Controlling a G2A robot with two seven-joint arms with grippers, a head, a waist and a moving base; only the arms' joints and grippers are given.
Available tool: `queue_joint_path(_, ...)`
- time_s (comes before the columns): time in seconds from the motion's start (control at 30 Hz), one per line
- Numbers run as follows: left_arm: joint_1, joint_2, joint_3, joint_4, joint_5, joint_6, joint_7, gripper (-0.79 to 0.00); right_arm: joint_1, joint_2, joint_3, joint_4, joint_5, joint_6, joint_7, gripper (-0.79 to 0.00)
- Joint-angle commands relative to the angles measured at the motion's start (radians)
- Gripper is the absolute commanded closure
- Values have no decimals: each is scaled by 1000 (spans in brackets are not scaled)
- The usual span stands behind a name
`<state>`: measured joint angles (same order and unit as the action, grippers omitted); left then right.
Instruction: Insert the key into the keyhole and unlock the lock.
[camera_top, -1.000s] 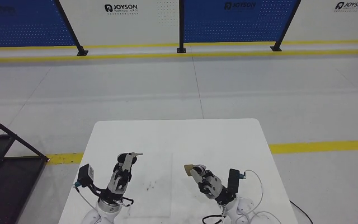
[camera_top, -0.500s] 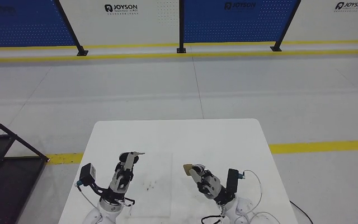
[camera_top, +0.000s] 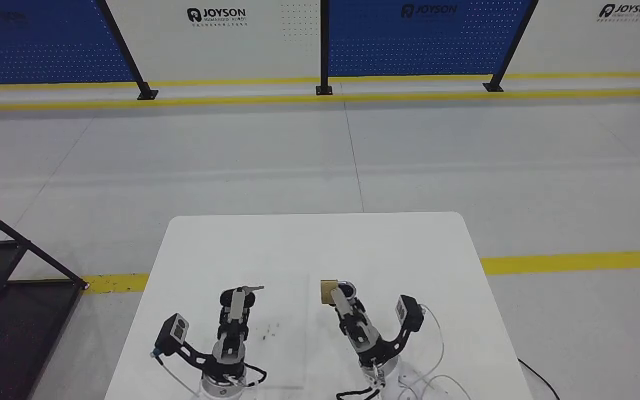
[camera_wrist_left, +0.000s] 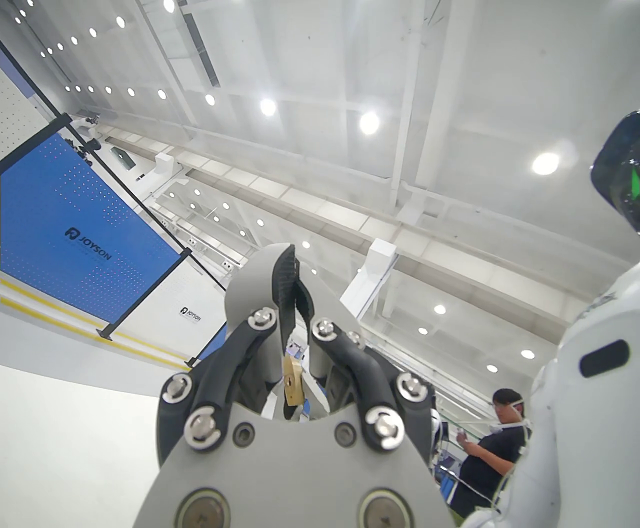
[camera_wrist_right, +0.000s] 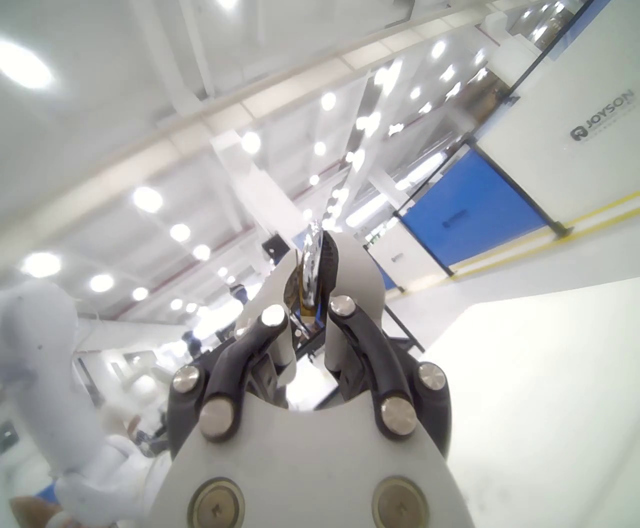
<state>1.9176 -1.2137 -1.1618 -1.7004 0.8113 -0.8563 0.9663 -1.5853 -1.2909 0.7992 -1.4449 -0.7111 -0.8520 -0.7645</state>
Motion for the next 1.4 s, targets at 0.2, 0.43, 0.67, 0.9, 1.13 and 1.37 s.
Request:
queue_joint_path(0.2,-51,-27,62,70,-1,18,10,0,27,-18,-12,53,-11,-26,-38,0)
queue_joint_path(0.43,-51,-27,62,70,-1,18,10,0,27,-18,-12,53,-11,-26,-38,0)
queue_joint_path(0.67,-52,-35,96,72,-14,46,-44,0,12,-24,-10,22,56,-16,-13,0)
queue_joint_path(0.9,-70,-50,140,111,29,62,-16,0,16,-39,-24,27,58,-6,15,0)
queue_joint_path(1.13,-88,-60,153,136,29,65,3,0,17,-49,-22,33,52,-3,30,0)
queue_joint_path(1.37,-95,-69,165,144,37,83,11,0,12,-55,-14,32,44,-8,43,0)
